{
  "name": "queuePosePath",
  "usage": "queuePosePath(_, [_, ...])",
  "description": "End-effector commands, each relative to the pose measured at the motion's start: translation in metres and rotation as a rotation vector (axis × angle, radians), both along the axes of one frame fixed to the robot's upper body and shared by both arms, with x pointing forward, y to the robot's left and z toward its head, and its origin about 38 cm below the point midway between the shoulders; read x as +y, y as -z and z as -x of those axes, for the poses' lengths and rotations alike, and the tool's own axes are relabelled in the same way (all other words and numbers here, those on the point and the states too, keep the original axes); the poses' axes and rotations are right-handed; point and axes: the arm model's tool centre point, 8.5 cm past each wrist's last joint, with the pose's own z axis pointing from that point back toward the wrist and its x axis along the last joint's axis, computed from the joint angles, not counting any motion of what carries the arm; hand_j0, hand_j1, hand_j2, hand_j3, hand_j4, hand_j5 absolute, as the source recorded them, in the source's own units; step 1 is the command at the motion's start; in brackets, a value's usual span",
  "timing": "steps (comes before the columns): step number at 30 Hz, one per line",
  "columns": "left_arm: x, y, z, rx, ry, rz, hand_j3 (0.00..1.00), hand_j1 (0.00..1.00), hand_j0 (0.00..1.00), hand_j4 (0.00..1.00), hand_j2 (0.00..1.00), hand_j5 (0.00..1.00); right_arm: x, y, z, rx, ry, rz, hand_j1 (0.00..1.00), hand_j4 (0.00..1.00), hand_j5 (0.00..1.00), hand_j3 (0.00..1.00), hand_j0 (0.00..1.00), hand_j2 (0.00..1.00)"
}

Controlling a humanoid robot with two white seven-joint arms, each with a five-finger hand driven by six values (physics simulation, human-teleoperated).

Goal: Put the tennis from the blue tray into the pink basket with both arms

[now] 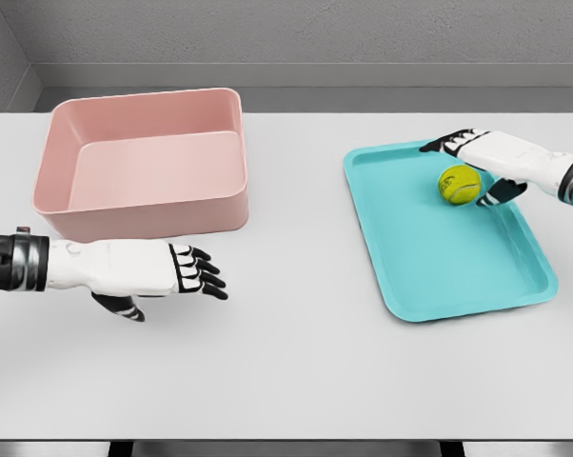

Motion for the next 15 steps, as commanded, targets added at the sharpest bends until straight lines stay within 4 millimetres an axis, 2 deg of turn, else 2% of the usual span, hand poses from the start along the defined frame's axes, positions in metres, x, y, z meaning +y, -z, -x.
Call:
queuePosePath(1, [0.001, -0.001, -0.001, 0.003, -0.004, 0.001, 1.0, 1.0, 1.0, 1.0, 1.0, 1.0, 0.002, 0.008, -0.005, 0.008, 0.019, 0.006, 1.0, 1.0, 1.0, 1.0, 1.0, 1.0])
queuePosePath(2, [0.0, -0.001, -0.001, 0.001, -0.004, 0.001, 1.0, 1.0, 1.0, 1.0, 1.0, 1.0, -0.001, 0.014, -0.005, 0.02, 0.024, 0.033, 1.0, 1.0, 1.0, 1.0, 1.0, 1.0])
queuePosePath(8, [0.001, -0.007, -0.004, -0.016, -0.004, -0.002, 1.0, 1.0, 1.0, 1.0, 1.0, 1.0, 0.008, 0.021, -0.013, 0.031, 0.019, 0.05, 1.0, 1.0, 1.0, 1.0, 1.0, 1.0])
queuePosePath(15, [0.002, -0.012, -0.007, -0.031, -0.007, -0.005, 1.0, 1.0, 1.0, 1.0, 1.0, 1.0, -0.001, 0.027, -0.017, 0.046, 0.059, 0.069, 1.0, 1.0, 1.0, 1.0, 1.0, 1.0])
